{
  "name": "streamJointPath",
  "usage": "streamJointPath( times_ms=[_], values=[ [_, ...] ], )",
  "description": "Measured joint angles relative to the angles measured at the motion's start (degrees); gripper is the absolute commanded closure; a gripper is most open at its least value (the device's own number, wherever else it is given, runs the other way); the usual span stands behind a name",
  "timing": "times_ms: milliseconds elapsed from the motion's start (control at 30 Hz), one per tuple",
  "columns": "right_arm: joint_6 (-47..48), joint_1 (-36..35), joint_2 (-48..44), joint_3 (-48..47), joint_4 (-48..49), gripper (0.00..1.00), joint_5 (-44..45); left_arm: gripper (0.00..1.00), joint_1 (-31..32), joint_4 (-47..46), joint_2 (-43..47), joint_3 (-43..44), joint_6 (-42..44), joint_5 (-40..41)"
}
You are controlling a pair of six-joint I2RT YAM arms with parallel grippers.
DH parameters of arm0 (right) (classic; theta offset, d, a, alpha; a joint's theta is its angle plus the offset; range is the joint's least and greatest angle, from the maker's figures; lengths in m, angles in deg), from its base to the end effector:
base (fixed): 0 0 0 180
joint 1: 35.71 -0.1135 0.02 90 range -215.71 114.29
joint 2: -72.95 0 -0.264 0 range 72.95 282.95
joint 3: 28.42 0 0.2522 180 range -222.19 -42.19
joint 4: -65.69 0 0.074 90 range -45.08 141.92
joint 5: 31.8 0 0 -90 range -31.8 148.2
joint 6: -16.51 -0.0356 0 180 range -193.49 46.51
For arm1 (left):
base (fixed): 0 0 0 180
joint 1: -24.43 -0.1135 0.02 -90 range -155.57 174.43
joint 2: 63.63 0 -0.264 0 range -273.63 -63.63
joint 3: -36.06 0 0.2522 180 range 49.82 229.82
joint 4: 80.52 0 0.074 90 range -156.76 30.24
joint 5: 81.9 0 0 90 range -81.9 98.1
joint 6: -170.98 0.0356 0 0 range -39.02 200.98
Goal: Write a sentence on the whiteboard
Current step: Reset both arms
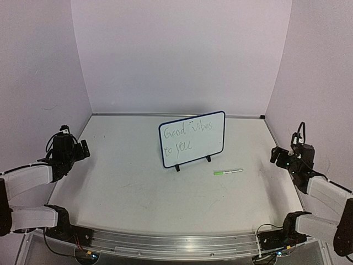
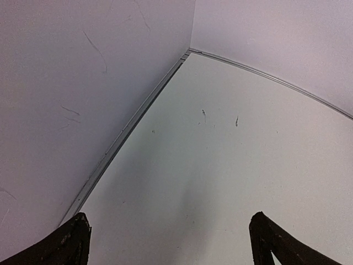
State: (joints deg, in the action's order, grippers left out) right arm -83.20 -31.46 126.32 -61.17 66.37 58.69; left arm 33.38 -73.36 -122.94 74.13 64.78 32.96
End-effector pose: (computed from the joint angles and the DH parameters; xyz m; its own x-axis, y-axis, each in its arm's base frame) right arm 0.2010 -0.0152 0.1992 -0.3214 0.1930 -0.9271 0.1383 0.9781 0.1557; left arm 0.2136 -0.0185 0.1986 -0.3886 -0.1951 -0.9005 -0.3463 0.9366 -0.0534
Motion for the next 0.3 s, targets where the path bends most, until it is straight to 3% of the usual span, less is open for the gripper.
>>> streamJointPath(
  times_ms=[300],
  values=[
    [0.0, 0.0, -1.1, 2.19, 4.0, 0.02, 2.12, 0.01, 0.0, -1.71, -0.85, -1.13, 1.56, 1.1]
  ],
)
